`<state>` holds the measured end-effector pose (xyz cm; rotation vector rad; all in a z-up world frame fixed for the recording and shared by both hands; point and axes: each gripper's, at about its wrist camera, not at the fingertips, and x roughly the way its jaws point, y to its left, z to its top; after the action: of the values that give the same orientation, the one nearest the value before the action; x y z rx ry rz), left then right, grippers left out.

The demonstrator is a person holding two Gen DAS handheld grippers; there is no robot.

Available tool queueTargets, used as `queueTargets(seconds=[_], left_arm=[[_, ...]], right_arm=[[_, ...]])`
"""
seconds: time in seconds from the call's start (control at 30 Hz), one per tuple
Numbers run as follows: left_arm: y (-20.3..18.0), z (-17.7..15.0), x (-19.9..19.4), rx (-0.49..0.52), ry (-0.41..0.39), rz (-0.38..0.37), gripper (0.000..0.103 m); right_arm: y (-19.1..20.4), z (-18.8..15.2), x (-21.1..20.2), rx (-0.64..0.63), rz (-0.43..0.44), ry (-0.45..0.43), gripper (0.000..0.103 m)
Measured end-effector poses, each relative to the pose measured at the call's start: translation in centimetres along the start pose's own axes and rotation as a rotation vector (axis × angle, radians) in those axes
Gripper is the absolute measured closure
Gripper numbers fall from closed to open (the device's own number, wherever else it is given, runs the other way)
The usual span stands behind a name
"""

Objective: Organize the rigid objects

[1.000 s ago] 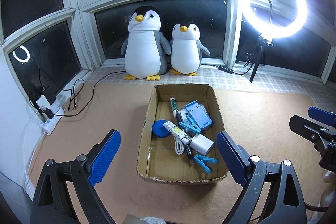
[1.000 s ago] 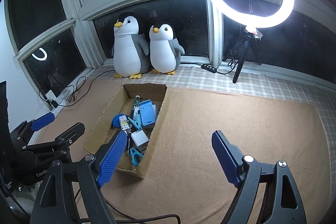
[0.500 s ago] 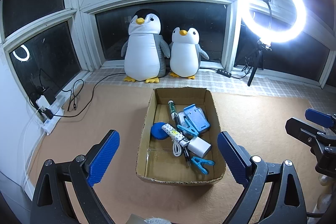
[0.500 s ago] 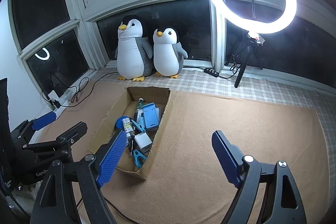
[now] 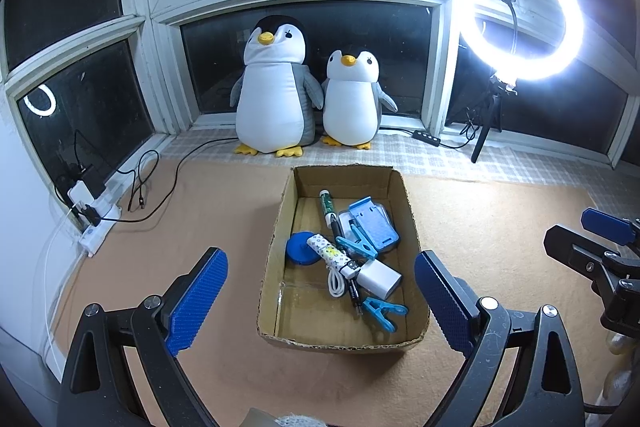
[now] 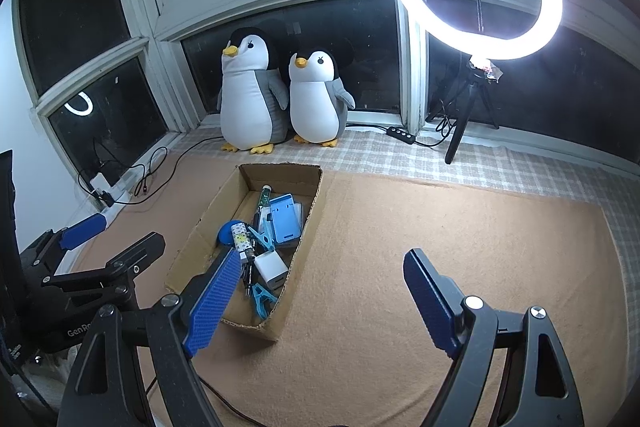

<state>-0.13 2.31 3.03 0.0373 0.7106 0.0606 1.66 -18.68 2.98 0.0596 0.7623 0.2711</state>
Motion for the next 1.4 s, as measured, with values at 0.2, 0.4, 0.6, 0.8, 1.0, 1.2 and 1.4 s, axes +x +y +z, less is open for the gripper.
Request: queueTargets(seconds=[0.2, 0.4, 0.6, 0.8, 1.0, 1.2, 1.4], left_arm=[[-0.04, -0.04, 0.07, 0.001, 0.0, -0.001, 0.006], [-0.07, -0.07, 0.18, -0.001, 0.003, -0.002, 0.006], [-0.04, -0.05, 0.19, -0.002, 0.003, -0.002, 0.006], [-0.05, -0.09, 0.29, -0.002, 0.005, -0.003, 0.006], [-0.13, -0.21, 0.41, -0.005, 0.005, -0.005, 0.006], [-0.06, -0.13, 0.41, -0.003, 0.006, -0.006, 0.006], [-0.07, -0.15, 0.43, -0.005, 0.007, -0.005, 0.006]], right_arm=[[-0.01, -0.01, 0.04, 0.003, -0.002, 0.002, 0.023], [0.01, -0.21, 0.24, 0.007, -0.002, 0.008, 0.022], [-0.09, -0.26, 0.48, 0.01, 0.0, 0.015, 0.022], [-0.09, -0.18, 0.55, 0.011, 0.0, 0.017, 0.022], [-0.1, -0.15, 0.56, 0.011, 0.0, 0.018, 0.022], [0.04, -0.43, 0.61, 0.011, -0.002, 0.02, 0.022], [0.12, -0.49, 0.67, 0.009, -0.002, 0.024, 0.022]])
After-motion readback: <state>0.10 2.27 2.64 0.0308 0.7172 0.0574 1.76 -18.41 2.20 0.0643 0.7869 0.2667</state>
